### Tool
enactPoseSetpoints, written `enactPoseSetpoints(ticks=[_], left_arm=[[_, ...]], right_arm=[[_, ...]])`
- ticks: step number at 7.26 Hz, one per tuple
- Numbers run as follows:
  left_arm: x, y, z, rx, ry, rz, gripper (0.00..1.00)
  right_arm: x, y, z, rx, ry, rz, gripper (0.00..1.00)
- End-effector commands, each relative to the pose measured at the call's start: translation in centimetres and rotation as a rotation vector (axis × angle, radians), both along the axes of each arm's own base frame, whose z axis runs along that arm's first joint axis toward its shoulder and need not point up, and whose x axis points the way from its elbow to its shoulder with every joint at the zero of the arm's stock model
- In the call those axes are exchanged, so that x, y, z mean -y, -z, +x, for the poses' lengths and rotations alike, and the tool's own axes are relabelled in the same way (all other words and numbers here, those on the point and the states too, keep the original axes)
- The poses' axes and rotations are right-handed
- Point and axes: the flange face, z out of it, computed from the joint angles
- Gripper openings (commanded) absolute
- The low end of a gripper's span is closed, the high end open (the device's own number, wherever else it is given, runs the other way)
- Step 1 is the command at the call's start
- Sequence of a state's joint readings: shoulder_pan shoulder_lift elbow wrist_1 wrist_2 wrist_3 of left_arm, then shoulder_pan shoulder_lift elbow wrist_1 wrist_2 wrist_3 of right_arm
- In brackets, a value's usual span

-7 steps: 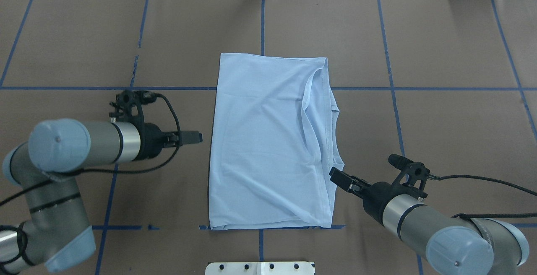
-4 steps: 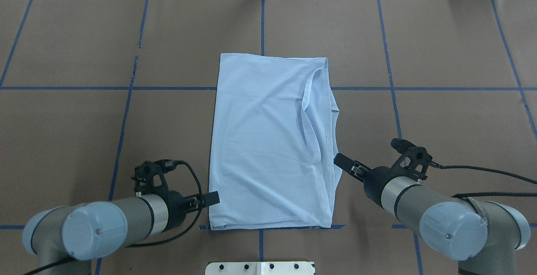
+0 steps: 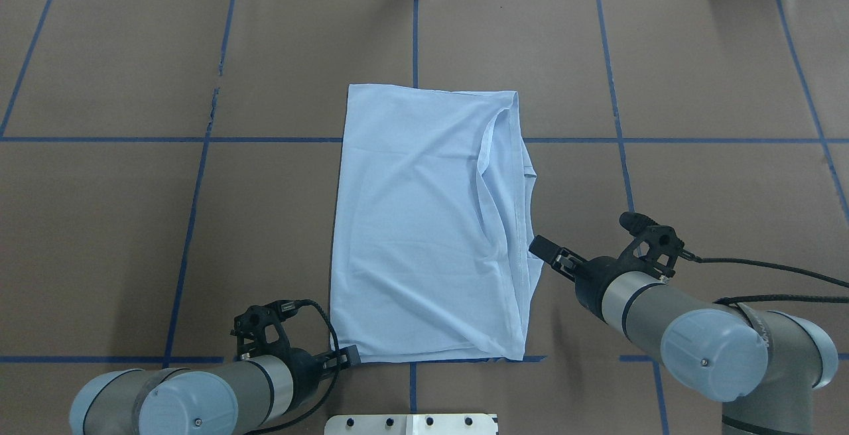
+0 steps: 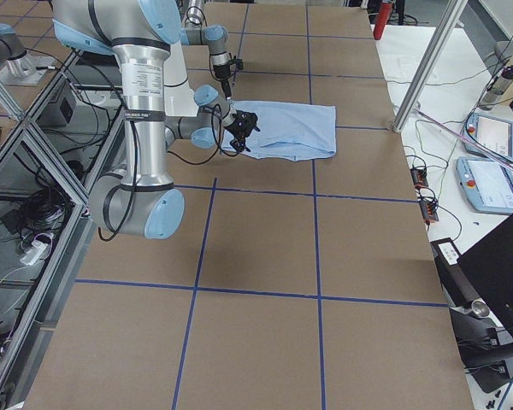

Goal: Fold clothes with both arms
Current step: 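Grasp the shirt's near corners with both grippers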

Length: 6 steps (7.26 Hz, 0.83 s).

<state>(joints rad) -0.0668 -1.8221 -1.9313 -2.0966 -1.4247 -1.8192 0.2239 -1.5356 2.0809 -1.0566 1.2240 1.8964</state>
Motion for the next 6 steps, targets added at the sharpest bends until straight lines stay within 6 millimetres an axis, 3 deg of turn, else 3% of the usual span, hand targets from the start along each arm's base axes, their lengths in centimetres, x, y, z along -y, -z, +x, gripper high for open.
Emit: enactPoseSetpoints(ticks=[1,6], left_arm=[[0.7,1.3,0.1,-0.022,0.012,0.003,0.64],[1.9,0.6,-0.1,0.025,0.025,0.014,0.65]], right_arm=[[0.0,-0.2,-0.1,-0.003,-0.001,-0.003,1.00],[0.0,-0.7,-0.4,-0.009,-0.004,-0.009,1.00]])
